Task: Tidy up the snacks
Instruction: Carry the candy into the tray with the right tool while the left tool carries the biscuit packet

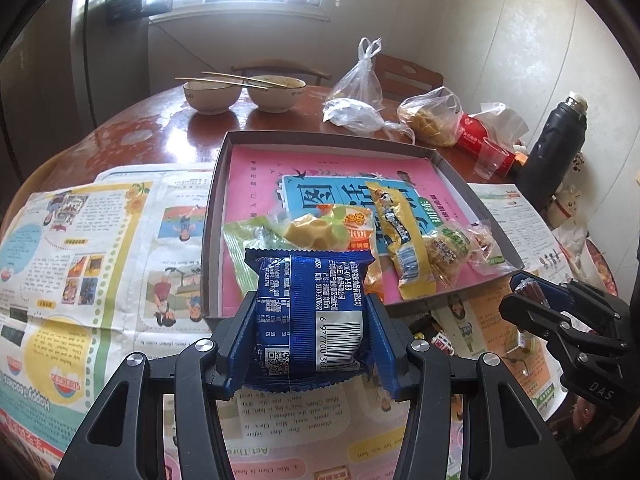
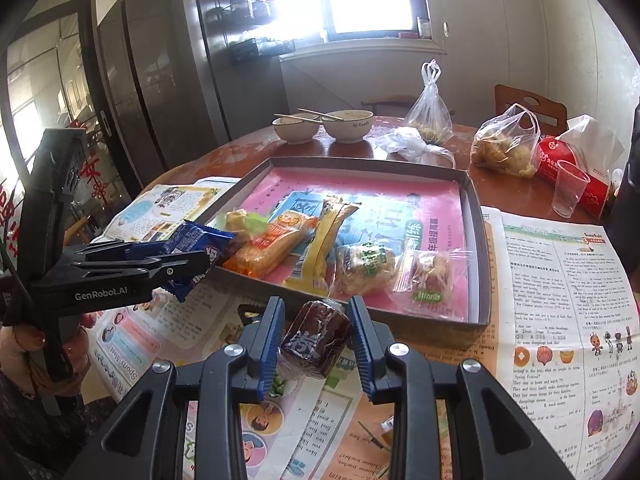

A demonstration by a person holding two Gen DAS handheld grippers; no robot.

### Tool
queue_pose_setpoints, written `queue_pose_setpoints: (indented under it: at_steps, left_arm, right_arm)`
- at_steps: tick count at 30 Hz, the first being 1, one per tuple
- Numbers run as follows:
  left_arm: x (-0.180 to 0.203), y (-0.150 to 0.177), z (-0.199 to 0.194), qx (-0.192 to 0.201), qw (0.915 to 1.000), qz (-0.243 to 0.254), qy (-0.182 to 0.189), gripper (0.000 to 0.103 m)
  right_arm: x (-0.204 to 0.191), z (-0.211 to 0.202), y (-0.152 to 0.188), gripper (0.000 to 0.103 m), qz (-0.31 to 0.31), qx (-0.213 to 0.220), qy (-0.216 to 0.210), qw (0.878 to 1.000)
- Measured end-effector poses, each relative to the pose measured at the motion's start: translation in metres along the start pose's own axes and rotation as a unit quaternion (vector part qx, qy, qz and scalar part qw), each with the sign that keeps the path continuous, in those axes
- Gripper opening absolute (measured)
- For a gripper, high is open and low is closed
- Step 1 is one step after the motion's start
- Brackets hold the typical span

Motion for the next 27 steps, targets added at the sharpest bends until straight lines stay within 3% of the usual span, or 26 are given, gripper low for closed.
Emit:
queue_pose_setpoints:
  at_steps: [18,27]
  left_arm:
    - [0.001,-0.020,0.021,0.001,1.0000,-0.001,0.002,0.053]
    - [-0.001,-0.026,0.029,0.000,1.0000,-0.003,0.000,0.053]
  right_arm:
    - [0.033,0.005,-0.017,0.034,0.033,0.014,0.025,0.999]
    - [0.063,0.009,-0.023,0.034,0.058,0.021,0.058,0.996]
Point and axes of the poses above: each gripper's, at about its wrist camera, not at the fingertips, and z roughly the way its jaws point, x to its right, y to its underside, the point moved 7 cm from there along z, roughly the way its jaws point, and after that the axes turned 7 degrees about y, right-handed, at the moved point
